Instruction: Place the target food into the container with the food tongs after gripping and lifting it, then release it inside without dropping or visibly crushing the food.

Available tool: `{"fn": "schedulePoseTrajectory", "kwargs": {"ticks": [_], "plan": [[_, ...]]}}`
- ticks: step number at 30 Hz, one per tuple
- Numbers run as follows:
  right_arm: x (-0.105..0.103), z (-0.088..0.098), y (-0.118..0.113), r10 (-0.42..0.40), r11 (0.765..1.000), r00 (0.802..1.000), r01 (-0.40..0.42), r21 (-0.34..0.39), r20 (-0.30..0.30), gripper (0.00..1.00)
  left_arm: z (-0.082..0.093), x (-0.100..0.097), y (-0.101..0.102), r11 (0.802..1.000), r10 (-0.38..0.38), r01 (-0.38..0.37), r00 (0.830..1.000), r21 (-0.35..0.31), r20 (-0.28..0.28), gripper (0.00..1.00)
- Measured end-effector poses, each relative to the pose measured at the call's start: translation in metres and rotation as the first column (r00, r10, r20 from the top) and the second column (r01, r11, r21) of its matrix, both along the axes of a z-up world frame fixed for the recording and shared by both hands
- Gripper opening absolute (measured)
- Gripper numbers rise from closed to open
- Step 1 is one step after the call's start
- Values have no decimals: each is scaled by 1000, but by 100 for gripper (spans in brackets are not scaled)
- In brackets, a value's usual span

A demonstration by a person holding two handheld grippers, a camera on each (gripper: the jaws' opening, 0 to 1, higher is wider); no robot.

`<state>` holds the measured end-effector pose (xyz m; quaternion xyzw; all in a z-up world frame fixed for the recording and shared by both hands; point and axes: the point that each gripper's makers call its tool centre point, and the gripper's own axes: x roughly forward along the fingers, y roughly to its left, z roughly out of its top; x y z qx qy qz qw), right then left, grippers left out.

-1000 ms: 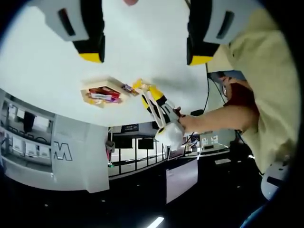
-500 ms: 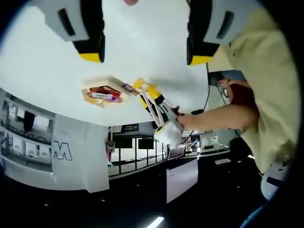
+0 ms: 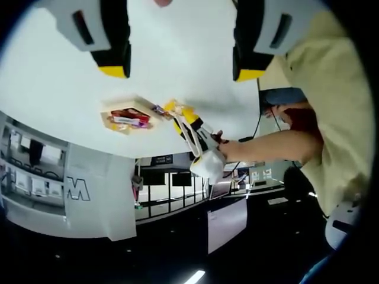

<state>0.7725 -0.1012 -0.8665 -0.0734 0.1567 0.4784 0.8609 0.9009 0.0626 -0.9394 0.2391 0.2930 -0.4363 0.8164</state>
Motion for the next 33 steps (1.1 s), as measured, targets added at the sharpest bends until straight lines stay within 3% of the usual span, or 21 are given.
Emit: {"fn": "schedulePoseTrajectory", "kwargs": {"ticks": [19, 33], "plan": [[-1, -1, 0, -3, 1000, 1000, 3, 2, -2, 68, -1, 3, 2, 1000, 12, -12, 1000, 1, 21, 21], [-1, -1, -1, -6, 1000, 1000, 6, 2, -1, 68, 5, -1, -2, 998, 38, -40, 999, -47, -26, 19]]}}
